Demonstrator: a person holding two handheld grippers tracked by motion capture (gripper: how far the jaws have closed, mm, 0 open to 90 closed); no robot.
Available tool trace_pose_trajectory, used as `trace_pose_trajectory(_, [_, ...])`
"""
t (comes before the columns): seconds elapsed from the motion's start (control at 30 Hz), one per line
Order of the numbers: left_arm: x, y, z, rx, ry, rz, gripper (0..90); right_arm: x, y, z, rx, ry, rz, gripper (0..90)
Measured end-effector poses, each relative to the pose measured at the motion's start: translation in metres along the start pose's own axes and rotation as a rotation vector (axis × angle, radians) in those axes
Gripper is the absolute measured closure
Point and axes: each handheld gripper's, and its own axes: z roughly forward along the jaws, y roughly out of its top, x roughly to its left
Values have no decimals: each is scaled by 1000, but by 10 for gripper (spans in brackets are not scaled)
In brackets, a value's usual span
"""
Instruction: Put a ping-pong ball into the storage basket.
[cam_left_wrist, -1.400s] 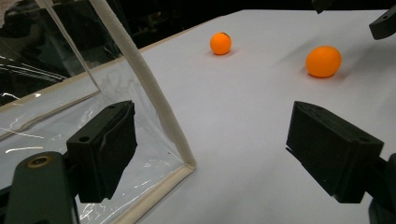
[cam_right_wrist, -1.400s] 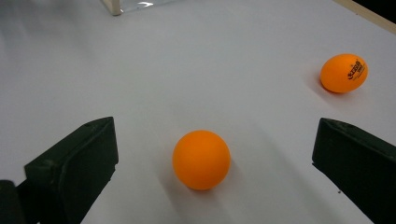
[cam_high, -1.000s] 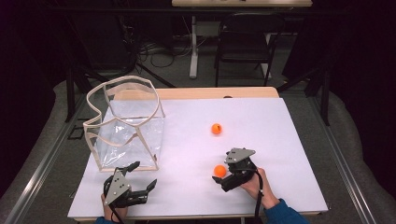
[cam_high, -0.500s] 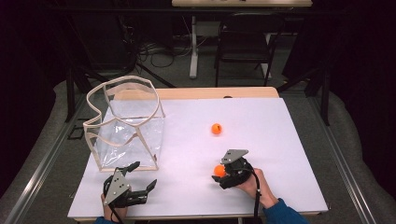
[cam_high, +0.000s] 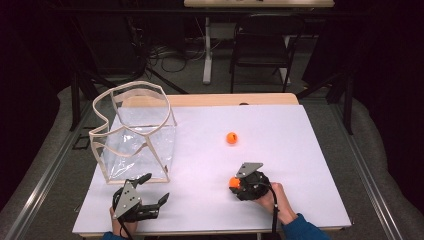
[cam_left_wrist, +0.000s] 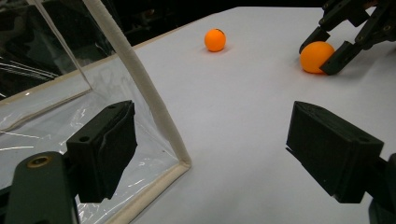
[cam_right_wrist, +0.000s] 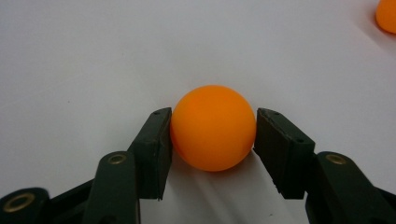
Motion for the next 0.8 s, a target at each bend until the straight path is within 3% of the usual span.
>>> trace_pose_trajectory(0.37, [-2, -1, 1, 7, -7, 2, 159, 1, 1, -2, -9, -17, -7, 510])
trace_pose_trajectory(0.8, [-2, 0, 2, 8, -6, 9, 159, 2, 3, -14, -83, -30, -11, 511])
